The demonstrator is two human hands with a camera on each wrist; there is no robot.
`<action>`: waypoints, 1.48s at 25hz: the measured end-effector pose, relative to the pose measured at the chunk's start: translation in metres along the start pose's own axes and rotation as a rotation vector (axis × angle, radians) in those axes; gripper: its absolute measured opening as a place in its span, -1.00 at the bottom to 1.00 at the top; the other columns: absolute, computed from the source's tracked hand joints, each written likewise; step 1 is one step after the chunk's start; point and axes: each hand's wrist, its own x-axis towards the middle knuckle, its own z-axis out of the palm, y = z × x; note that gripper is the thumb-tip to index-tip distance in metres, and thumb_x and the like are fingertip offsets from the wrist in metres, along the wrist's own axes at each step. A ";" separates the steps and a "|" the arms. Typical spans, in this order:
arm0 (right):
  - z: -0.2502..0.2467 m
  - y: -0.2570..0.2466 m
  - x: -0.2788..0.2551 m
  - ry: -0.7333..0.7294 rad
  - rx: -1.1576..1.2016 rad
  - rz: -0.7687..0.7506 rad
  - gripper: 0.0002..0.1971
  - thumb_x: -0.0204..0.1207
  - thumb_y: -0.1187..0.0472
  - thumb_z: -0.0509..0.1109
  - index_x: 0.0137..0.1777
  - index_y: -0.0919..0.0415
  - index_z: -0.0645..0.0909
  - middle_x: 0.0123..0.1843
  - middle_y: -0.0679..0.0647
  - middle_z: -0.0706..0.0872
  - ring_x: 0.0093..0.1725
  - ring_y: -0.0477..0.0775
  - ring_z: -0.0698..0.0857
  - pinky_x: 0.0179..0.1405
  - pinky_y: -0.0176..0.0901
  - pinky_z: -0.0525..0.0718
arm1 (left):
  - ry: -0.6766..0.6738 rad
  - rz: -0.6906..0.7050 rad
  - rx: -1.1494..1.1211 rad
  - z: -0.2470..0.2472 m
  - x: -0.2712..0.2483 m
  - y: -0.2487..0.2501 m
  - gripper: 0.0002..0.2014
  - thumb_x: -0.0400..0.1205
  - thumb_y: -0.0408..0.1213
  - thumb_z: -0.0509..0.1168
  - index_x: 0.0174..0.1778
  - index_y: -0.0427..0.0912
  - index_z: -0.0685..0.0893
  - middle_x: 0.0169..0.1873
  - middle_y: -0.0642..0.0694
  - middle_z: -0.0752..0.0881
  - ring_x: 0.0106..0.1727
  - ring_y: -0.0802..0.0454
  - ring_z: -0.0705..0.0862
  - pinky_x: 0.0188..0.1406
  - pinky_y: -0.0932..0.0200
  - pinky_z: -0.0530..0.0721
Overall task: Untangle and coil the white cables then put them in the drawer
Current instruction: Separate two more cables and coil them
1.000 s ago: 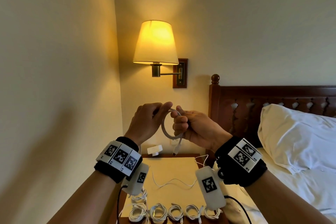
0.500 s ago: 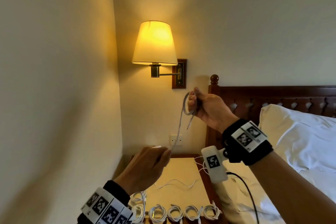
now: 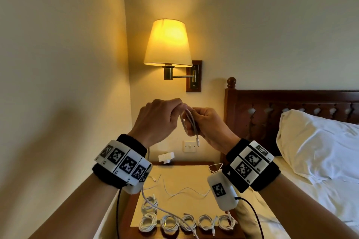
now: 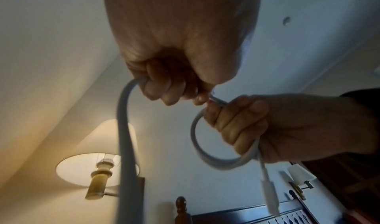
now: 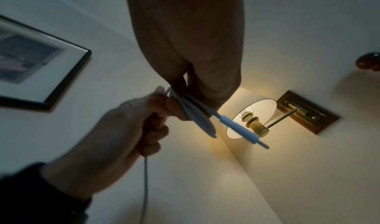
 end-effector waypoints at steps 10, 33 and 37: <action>-0.012 -0.002 -0.007 -0.063 0.596 0.230 -0.62 0.76 0.08 0.06 -0.15 0.25 0.58 -0.52 -0.04 0.41 -0.56 -0.13 0.41 -0.50 -0.35 0.44 | 0.000 -0.088 -0.469 0.031 0.004 -0.013 -0.57 0.67 0.14 0.08 -0.34 -0.10 0.57 -0.55 0.09 0.43 -0.47 0.16 0.37 -0.40 0.23 0.37; -0.033 0.005 0.008 -0.001 -0.389 -0.092 -0.66 0.71 0.11 0.22 -0.06 0.37 0.68 -0.31 0.19 0.77 -0.36 0.07 0.72 -0.31 -0.20 0.67 | -0.005 0.088 -0.108 0.033 -0.008 0.009 -0.69 0.73 0.07 0.13 -0.27 0.06 0.59 -0.57 0.15 0.54 -0.55 0.17 0.52 -0.49 0.22 0.42; -0.030 0.006 0.001 -0.044 -0.281 -0.001 -0.67 0.74 0.16 0.17 -0.05 0.37 0.67 -0.37 0.13 0.70 -0.42 0.01 0.66 -0.32 -0.18 0.63 | 0.019 -0.043 -0.045 0.034 0.003 -0.009 -0.50 0.56 0.36 0.07 -0.34 -0.01 0.52 -0.58 0.09 0.50 -0.49 0.08 0.54 -0.45 0.14 0.48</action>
